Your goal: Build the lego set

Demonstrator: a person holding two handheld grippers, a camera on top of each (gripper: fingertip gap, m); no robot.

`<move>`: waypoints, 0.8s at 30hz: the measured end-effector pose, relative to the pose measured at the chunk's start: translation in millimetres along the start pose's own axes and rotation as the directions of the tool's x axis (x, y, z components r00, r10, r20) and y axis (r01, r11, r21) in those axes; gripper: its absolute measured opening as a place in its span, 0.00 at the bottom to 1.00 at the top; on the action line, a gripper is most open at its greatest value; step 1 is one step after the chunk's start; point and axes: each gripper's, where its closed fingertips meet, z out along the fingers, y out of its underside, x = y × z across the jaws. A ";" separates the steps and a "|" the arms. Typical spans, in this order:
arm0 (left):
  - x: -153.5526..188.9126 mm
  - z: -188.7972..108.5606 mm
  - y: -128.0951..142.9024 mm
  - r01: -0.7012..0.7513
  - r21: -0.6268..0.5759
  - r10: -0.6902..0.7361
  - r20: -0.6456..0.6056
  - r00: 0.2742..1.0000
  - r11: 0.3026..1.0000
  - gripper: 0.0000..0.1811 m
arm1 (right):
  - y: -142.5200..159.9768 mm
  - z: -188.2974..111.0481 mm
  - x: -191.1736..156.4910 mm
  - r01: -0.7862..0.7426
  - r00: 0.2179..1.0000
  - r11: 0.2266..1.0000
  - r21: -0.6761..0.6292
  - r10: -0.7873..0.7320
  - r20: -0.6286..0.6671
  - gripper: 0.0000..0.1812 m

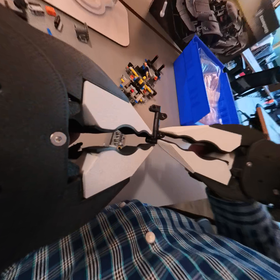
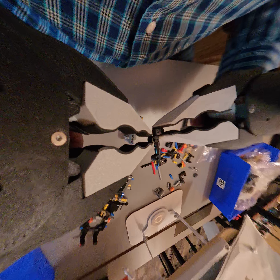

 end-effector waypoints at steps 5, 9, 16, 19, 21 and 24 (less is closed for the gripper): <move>-2.5 -2.7 -10.7 0.111 0.122 -0.108 -0.025 0.994 0.986 0.03 | -8.2 -5.1 4.2 -0.129 0.991 0.981 0.142 0.131 -0.007 0.02; -3.1 -6.9 -20.9 0.235 0.239 -0.221 -0.083 0.972 0.942 0.03 | -16.9 -9.4 5.7 -0.251 0.968 0.933 0.257 0.248 0.044 0.02; -2.5 -10.0 -27.0 0.295 0.307 -0.273 -0.113 0.955 0.905 0.03 | -22.9 -11.4 5.5 -0.285 0.958 0.905 0.317 0.276 0.074 0.02; -4.8 -9.8 -25.6 0.291 0.298 -0.276 -0.093 0.957 0.909 0.05 | -21.2 -10.9 6.0 -0.271 0.962 0.914 0.303 0.263 0.069 0.02; -6.6 -11.1 -22.1 0.269 0.282 -0.260 -0.067 0.963 0.921 0.11 | -21.7 -12.2 5.8 -0.269 0.963 0.914 0.304 0.260 0.071 0.02; -11.5 -19.5 -21.2 0.278 0.285 -0.271 -0.067 0.960 0.917 0.15 | -18.4 -13.1 5.3 -0.246 0.969 0.927 0.284 0.242 0.051 0.02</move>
